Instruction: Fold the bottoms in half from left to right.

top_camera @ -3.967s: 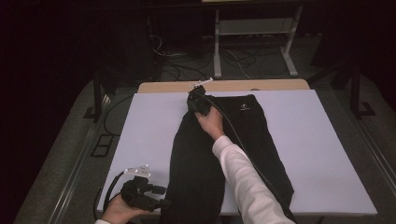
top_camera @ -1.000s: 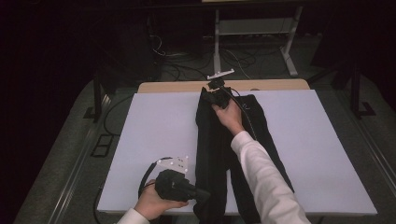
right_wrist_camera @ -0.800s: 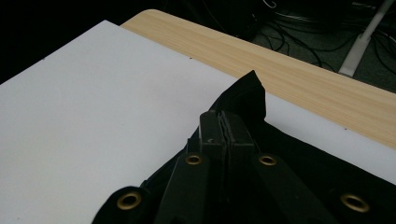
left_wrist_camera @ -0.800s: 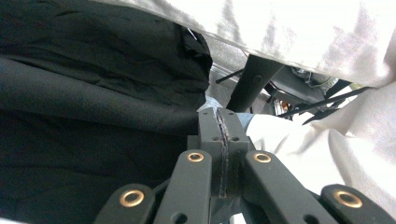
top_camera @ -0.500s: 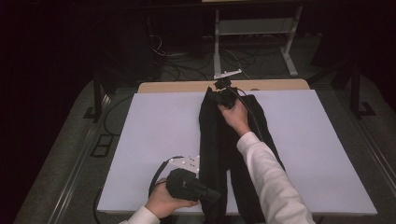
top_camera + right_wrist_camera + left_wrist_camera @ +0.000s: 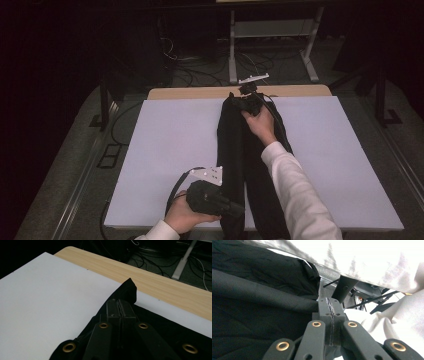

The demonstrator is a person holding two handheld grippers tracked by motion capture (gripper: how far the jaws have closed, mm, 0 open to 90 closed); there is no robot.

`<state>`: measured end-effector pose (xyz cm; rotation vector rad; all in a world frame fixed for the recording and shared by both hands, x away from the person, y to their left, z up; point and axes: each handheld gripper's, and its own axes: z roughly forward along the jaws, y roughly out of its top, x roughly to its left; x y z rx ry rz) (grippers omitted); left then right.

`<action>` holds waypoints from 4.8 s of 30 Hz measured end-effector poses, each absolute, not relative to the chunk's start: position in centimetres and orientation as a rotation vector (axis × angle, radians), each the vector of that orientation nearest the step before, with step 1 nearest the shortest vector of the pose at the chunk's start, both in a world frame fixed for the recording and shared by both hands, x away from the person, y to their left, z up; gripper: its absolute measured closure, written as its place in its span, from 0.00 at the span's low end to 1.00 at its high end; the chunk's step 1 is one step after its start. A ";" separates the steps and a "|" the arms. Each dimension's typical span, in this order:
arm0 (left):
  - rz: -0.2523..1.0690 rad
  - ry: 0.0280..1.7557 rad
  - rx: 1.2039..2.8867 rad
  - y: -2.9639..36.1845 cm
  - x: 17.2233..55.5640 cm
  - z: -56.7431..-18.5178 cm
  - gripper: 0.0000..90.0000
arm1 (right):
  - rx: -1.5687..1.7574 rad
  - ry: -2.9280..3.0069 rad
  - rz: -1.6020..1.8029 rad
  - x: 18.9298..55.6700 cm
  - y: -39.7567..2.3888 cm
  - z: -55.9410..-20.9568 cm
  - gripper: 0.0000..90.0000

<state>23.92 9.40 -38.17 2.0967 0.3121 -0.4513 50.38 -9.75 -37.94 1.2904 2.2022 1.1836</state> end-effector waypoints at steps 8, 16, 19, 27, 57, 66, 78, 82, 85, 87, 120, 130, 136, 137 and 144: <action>-0.459 0.293 2.088 8.4 24.1 -38.3 0.99 | 1.309 2.195 1.172 50.3 -10.9 -38.2 0.97; -0.473 0.271 2.086 6.9 24.2 -38.4 0.99 | 1.313 2.197 1.169 50.2 -11.9 -38.3 0.97; -0.477 0.265 2.079 6.4 24.2 -38.2 0.99 | 1.313 2.195 1.166 50.2 -12.4 -38.3 0.97; -0.489 0.242 2.076 4.7 24.6 -38.1 0.99 | 1.318 2.190 1.169 50.3 -13.6 -38.0 0.97; -0.527 0.264 2.070 -2.5 25.7 -40.4 0.99 | 1.333 2.228 1.118 51.1 -18.8 -39.2 0.97; -0.518 0.298 2.115 -4.4 25.5 -41.2 0.99 | 1.338 2.224 1.121 51.1 -20.5 -39.4 0.97; -0.518 0.327 2.144 -6.8 25.8 -42.1 0.99 | 1.362 2.210 1.114 51.4 -21.8 -40.1 0.97; -0.517 0.333 2.154 -7.6 25.9 -42.3 0.99 | 1.375 2.207 1.110 51.5 -22.2 -40.3 0.97; -0.515 0.356 2.158 -8.2 26.0 -42.5 0.99 | 1.376 2.209 1.105 51.6 -22.5 -40.5 0.97; -0.521 0.364 2.155 -8.5 26.1 -42.6 0.99 | 1.380 2.209 1.101 51.6 -22.7 -40.6 0.97; -0.609 0.387 2.164 -12.3 25.6 -44.6 0.96 | 1.380 2.210 1.110 51.9 -24.3 -41.7 0.96; -0.560 0.359 2.083 -11.0 25.4 -43.3 0.60 | 1.388 2.142 1.136 50.9 -25.4 -40.8 0.76; -0.484 0.408 2.040 -9.5 26.2 -42.5 0.37 | 1.400 2.115 1.243 50.4 -26.4 -39.7 0.45; -0.467 0.412 2.035 -9.2 26.3 -42.4 0.33 | 1.407 2.113 1.253 50.4 -26.5 -39.6 0.37; -0.363 0.457 1.984 -7.7 27.2 -41.5 0.16 | 1.448 2.130 1.275 49.9 -27.1 -39.2 0.14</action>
